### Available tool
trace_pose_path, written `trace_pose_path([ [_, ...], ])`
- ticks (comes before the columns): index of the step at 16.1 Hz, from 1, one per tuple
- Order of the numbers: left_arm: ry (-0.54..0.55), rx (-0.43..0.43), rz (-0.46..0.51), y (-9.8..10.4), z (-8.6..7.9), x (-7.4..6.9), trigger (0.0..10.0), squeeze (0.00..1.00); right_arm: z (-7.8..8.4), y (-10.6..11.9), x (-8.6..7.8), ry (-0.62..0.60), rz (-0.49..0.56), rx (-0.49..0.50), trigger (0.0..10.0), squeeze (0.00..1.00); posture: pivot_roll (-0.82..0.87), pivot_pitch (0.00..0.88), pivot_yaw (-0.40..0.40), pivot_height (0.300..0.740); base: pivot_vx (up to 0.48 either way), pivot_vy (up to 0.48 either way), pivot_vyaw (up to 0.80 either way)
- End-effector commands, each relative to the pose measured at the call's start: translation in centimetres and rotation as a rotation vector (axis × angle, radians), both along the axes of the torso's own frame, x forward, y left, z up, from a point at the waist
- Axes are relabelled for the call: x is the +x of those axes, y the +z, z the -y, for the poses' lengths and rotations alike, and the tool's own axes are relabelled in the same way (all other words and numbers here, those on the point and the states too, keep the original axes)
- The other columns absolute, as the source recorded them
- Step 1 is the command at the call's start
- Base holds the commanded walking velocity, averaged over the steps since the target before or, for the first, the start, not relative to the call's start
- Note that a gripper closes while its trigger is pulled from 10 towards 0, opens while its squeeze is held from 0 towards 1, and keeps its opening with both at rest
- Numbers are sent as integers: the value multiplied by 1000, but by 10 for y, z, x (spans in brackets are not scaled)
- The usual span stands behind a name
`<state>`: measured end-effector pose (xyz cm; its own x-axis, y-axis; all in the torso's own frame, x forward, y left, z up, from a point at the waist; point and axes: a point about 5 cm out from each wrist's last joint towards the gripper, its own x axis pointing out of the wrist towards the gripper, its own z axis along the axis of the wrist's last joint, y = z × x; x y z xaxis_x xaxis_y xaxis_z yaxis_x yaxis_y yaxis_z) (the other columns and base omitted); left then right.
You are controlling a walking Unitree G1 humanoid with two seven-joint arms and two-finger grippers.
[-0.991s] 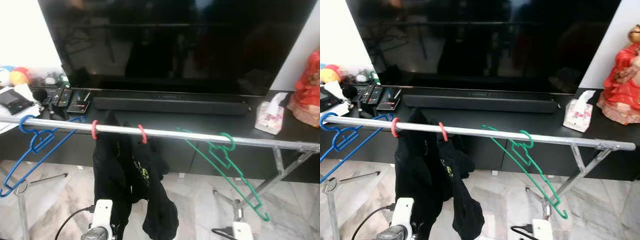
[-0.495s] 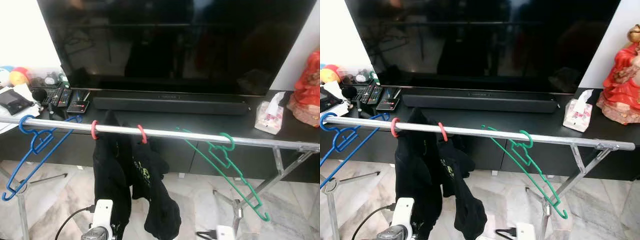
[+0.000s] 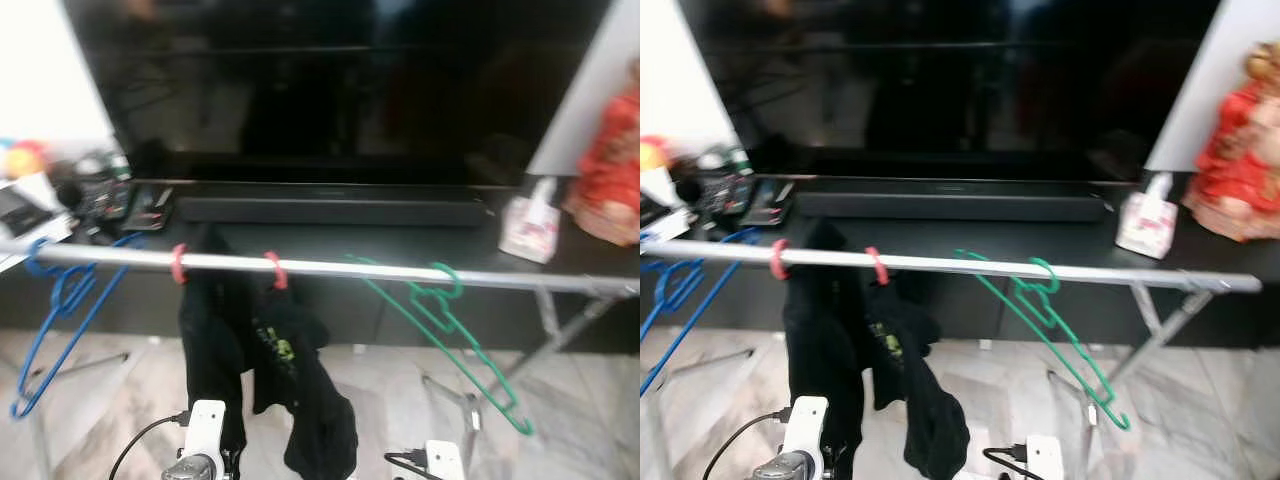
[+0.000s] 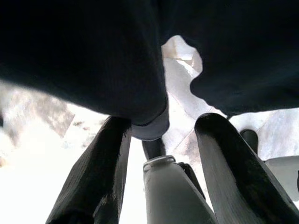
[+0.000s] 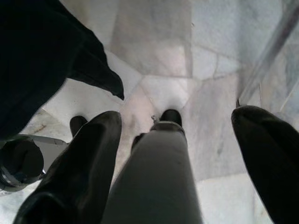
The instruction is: Hang hanger
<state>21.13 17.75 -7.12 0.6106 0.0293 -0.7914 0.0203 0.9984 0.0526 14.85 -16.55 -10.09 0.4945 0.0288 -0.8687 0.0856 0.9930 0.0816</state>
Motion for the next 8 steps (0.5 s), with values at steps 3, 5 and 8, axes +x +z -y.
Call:
trace_pose_path([
  [3, -48, 9, -5, 0, 2, 0, 10000, 0, 25, 0, -7, -12, -8, -27, 10000, 0, -79, 0, -19, 740, 0, 0, 0],
  [5, -56, 7, -4, 0, 3, 0, 10000, 0, 43, 0, -15, -22, -25, -47, 10000, 0, -79, 0, -20, 740, 0, 0, 0],
  [8, -65, 10, -6, 0, 3, 0, 10000, 0, 42, -1, -18, -24, -44, -45, 10000, 0, -79, 0, -20, 740, 0, -261, -337],
])
